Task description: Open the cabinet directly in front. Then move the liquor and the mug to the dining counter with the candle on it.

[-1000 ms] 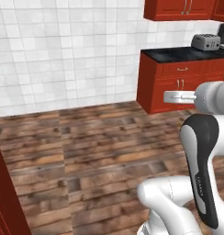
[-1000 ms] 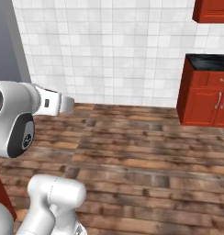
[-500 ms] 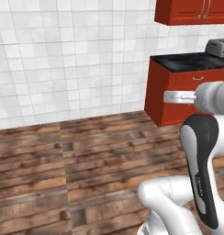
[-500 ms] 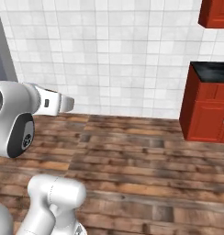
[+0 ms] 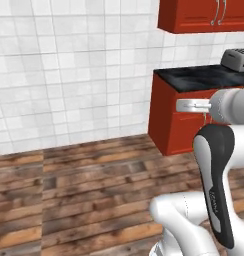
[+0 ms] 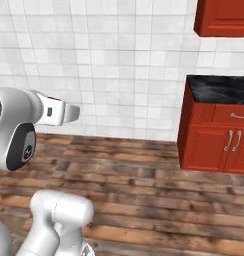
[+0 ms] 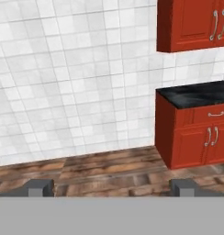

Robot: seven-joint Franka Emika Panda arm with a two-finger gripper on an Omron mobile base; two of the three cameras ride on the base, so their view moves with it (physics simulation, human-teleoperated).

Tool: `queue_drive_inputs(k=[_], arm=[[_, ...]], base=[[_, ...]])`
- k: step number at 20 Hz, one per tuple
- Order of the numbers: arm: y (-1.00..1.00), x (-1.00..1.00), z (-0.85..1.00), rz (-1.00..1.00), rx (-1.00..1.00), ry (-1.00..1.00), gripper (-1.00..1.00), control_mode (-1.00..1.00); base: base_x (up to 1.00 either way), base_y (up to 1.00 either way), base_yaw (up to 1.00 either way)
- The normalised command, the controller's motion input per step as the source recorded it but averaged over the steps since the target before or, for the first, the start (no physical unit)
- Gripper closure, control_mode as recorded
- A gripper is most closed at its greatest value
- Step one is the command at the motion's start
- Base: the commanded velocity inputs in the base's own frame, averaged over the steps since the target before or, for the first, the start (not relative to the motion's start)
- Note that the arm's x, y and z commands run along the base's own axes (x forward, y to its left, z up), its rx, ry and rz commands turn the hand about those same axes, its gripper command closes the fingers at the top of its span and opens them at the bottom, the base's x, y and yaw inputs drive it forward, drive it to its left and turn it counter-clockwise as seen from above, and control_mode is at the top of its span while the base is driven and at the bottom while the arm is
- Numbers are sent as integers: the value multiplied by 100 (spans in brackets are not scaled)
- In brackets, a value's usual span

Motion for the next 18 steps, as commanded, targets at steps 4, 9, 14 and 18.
queue_drive_inputs(k=[4,9,14,18], arm=[[0,0,0,0,0,0,-100,100],[0,0,0,0,0,0,-100,100],[0,0,0,0,0,0,-100,100],[0,0,0,0,0,0,-100,100]], base=[[45,-100,0],[13,-100,-1],[0,-100,-3],[11,-100,-2]])
